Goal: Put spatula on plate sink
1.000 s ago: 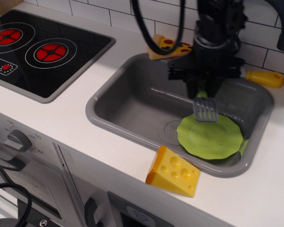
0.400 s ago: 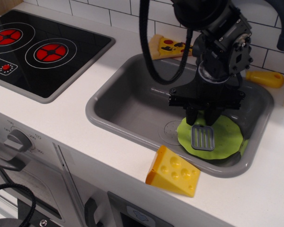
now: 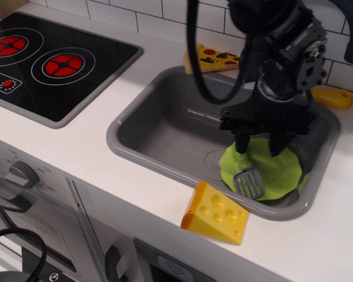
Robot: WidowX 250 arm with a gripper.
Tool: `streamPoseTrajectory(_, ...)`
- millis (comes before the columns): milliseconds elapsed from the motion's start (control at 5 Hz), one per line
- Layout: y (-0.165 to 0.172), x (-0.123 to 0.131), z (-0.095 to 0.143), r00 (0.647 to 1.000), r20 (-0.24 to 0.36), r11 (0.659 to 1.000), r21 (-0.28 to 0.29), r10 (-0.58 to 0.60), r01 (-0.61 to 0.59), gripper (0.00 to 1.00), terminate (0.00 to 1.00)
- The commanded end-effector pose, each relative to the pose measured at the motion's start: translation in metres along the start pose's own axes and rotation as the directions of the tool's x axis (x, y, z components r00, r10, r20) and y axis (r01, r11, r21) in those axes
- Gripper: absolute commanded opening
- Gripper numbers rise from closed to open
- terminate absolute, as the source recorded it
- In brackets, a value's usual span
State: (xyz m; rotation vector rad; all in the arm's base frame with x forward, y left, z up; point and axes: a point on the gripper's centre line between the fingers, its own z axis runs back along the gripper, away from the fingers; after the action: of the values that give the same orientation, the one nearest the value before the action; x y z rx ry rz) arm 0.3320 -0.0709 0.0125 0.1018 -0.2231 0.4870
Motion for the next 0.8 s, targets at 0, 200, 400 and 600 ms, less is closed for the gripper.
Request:
streamPoseTrajectory(0, -0.004, 0.016, 0.023, 0.999, 0.034, 0.999, -0.049, -0.011, 0.013, 1.0, 0.0)
streamPoseTrajectory(200, 0.001, 0.02, 0.038, 0.999, 0.04, 0.997, -0.071, -0.036, 0.039, 1.0, 0.0)
streamPoseTrajectory(400, 0.001, 0.02, 0.038, 0.999, 0.04, 0.997, -0.071, -0.036, 0.039, 1.0, 0.0)
streamPoseTrajectory(600, 0.001, 0.02, 0.038, 0.999, 0.04, 0.997, -0.071, -0.036, 0.039, 1.0, 0.0)
